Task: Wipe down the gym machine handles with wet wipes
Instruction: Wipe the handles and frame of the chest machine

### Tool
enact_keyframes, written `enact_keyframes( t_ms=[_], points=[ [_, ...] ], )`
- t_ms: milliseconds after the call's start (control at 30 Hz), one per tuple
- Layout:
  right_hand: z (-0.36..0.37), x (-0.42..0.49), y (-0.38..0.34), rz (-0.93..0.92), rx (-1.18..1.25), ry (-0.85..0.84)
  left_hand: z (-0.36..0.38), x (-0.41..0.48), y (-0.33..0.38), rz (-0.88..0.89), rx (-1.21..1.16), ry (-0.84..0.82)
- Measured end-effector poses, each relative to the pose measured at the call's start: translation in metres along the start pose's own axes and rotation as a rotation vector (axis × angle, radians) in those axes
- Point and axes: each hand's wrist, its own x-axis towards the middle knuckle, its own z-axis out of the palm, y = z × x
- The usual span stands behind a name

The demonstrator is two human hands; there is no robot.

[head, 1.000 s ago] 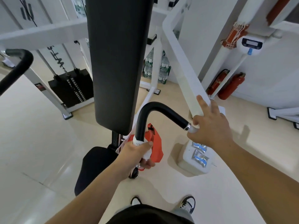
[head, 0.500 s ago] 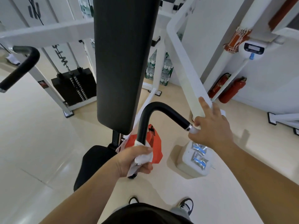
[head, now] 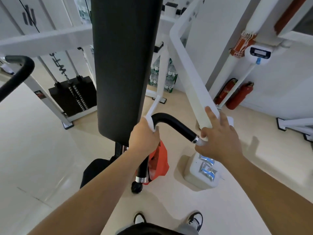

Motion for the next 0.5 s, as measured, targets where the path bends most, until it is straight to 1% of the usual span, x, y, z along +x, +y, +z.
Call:
enact_keyframes(
  t_ms=[67,133,233,333,367,433,500],
  points=[
    [0.002,0.000,0.001,-0.011,0.017,0.016,-0.003,0.019,0.026,0.187,0.346,0.032],
    [0.003,0.000,0.003,-0.019,0.023,0.014,-0.004,0.029,0.050,0.371,0.697,-0.014],
    [0.004,0.000,0.003,-0.022,0.021,0.005,0.006,0.037,0.072,0.628,0.990,-0.138],
    [0.000,0.001,0.002,-0.017,0.028,-0.023,0.031,0.019,0.090,0.898,1.165,-0.244],
    [-0.003,0.000,0.001,-0.010,0.026,-0.049,0.045,0.008,0.095,0.937,1.194,-0.286],
    [-0.007,0.000,0.002,-0.001,0.002,-0.108,0.069,-0.013,0.107,0.902,1.201,-0.360],
    [-0.009,0.001,0.002,-0.007,-0.004,-0.123,0.080,-0.025,0.110,0.874,1.150,-0.336]
  ],
)
